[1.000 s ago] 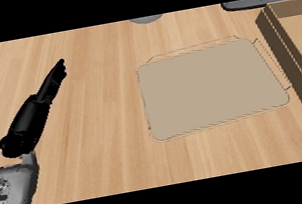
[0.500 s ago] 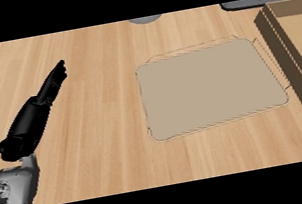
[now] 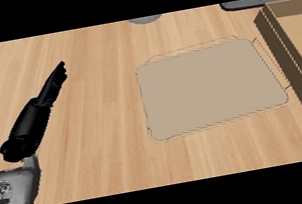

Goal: Pick the cupcake from the tray and place it in the cardboard box

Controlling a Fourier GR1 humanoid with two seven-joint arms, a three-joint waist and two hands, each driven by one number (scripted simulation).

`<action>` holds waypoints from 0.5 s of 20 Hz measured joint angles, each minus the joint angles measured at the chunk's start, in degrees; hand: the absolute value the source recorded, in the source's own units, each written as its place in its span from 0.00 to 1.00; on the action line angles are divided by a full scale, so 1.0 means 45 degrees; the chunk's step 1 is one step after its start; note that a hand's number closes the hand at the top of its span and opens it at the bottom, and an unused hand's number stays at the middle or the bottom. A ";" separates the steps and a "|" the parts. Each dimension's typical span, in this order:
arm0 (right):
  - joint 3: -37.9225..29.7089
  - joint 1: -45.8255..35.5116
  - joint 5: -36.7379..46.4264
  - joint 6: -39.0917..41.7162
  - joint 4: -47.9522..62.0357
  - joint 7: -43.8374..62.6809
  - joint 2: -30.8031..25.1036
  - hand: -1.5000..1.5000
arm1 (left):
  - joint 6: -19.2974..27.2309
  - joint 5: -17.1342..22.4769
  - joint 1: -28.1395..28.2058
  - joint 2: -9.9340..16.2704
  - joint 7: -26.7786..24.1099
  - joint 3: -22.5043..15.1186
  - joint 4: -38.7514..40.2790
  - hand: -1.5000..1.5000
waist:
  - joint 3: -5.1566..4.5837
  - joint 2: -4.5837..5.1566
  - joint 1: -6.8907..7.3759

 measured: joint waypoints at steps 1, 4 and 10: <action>-0.0087 0.0096 -0.0131 0.0286 0.0061 -0.0335 -0.0040 0.00 | -0.0034 0.0006 0.0116 -0.0004 -0.0066 -0.0002 -0.0017 0.50 | 0.0001 -0.0004 0.0005; -0.0295 0.0355 -0.0485 0.0755 -0.0097 -0.1319 -0.0038 0.00 | -0.0252 0.0142 0.0355 0.0174 -0.0124 0.0183 -0.0161 0.50 | 0.0000 -0.0025 -0.0004; -0.1796 0.0211 -0.1990 -0.0811 -0.1052 -0.3181 0.0031 0.00 | -0.0226 0.0115 0.0357 0.0166 -0.0018 0.0273 -0.0180 0.50 | 0.0023 -0.0065 -0.0133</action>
